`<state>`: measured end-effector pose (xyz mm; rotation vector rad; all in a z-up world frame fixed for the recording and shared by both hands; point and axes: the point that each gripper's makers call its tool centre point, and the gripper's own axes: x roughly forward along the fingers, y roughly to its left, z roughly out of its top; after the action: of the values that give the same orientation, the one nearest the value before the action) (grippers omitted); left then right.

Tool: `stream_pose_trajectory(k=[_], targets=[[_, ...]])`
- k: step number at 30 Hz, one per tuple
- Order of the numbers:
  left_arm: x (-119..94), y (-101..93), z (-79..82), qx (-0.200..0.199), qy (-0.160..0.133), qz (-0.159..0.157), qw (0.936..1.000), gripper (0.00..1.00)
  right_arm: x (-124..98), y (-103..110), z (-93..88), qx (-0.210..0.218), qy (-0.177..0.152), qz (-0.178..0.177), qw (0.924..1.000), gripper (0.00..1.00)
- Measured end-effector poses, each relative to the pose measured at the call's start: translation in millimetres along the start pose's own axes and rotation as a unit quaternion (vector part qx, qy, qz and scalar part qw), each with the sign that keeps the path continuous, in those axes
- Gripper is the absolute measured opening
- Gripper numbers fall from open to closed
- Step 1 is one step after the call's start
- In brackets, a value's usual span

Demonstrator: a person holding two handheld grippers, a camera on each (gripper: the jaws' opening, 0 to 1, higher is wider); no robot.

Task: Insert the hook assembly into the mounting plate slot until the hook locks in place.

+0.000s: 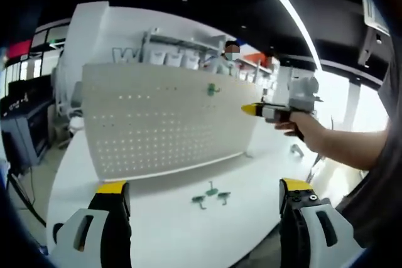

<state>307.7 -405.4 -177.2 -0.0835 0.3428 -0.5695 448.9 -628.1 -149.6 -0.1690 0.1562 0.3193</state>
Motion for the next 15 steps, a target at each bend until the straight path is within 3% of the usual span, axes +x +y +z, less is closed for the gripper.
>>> stream_pose_trajectory(k=[10,15], targets=[[2,-4.8,-5.2,-0.002,0.006,-0.006,1.0,1.0,-27,22,-54.1,-0.02,0.057,0.045,0.9971,0.22],[3,-7.2,-7.6,-0.003,0.009,-0.01,0.9999,1.0,-43,37,-71.9,-0.032,0.07,0.06,0.9952,0.22]])
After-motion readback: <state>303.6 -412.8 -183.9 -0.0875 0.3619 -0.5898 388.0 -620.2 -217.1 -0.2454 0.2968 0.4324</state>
